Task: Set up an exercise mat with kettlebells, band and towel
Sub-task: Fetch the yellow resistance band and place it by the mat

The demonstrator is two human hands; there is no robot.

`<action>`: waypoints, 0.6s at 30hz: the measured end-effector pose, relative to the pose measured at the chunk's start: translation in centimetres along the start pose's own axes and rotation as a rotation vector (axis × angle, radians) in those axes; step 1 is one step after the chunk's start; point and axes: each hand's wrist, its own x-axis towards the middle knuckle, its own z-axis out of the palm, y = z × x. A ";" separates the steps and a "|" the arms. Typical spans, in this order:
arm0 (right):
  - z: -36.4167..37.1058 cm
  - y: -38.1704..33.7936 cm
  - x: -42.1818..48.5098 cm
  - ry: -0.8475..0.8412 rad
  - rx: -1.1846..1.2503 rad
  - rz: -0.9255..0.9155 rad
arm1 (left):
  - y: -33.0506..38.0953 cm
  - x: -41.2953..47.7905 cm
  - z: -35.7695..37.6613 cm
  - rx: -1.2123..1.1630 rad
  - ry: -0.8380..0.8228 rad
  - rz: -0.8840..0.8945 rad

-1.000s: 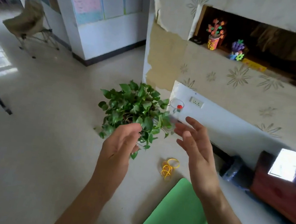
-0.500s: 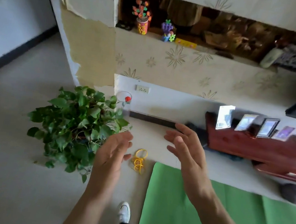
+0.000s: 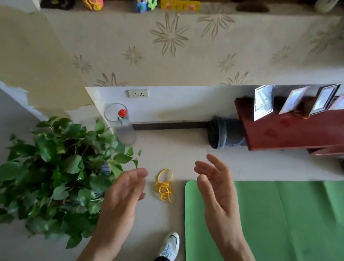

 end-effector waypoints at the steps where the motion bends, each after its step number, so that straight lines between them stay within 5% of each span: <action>1: 0.1 0.8 1.4 0.013 -0.003 0.013 | -0.9 1.6 0.3 0.012 -0.010 -0.022; 6: 1.3 10.2 7.1 0.147 -0.053 0.098 | -9.4 10.0 1.6 0.039 0.004 -0.122; 18: 5.3 48.4 18.6 0.287 -0.154 0.403 | -41.9 30.7 5.1 0.134 -0.050 -0.281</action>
